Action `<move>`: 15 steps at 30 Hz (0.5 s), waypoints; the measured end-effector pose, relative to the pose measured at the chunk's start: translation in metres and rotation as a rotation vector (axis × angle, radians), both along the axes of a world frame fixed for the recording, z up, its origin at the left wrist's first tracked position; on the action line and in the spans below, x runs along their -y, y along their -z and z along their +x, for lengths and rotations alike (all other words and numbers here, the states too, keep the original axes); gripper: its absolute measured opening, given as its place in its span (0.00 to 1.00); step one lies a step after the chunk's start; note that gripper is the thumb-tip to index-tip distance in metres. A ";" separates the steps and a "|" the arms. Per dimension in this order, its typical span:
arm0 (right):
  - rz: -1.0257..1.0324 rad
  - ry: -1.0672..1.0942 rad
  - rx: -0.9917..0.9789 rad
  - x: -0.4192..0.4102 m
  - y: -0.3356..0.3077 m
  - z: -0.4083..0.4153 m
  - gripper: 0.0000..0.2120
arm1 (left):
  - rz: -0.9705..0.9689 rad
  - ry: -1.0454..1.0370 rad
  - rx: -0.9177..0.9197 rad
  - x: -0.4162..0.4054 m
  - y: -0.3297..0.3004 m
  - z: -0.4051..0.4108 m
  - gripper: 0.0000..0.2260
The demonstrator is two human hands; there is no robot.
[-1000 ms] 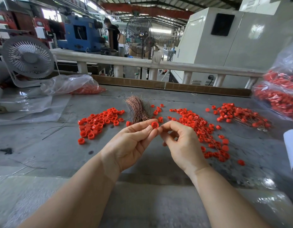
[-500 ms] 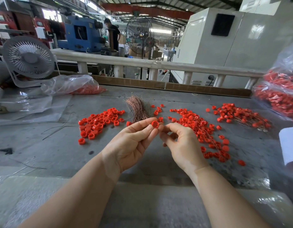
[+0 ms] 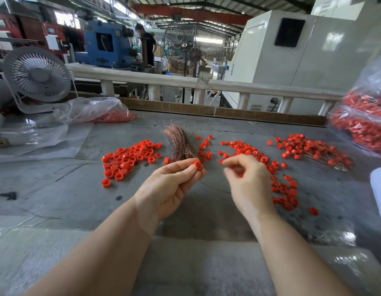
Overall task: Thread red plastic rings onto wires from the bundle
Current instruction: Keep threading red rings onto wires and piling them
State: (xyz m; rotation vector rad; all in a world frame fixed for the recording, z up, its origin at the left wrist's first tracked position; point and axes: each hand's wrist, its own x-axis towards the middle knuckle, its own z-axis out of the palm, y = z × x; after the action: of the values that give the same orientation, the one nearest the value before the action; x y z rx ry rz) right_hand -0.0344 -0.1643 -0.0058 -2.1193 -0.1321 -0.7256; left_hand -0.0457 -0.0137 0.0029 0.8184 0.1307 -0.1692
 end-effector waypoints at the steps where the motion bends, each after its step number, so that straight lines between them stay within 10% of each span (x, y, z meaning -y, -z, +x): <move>1: 0.044 0.098 0.004 0.004 -0.001 0.002 0.09 | 0.016 -0.006 -0.005 0.000 0.001 0.000 0.07; 15: -0.476 0.331 -0.257 0.014 0.012 0.010 0.22 | 0.025 -0.037 0.001 -0.001 0.000 -0.001 0.07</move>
State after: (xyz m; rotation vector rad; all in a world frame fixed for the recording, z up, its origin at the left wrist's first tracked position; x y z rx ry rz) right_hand -0.0247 -0.1788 -0.0177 -2.7109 0.2117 -0.6457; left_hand -0.0464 -0.0129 0.0026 0.8403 0.1468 -0.1328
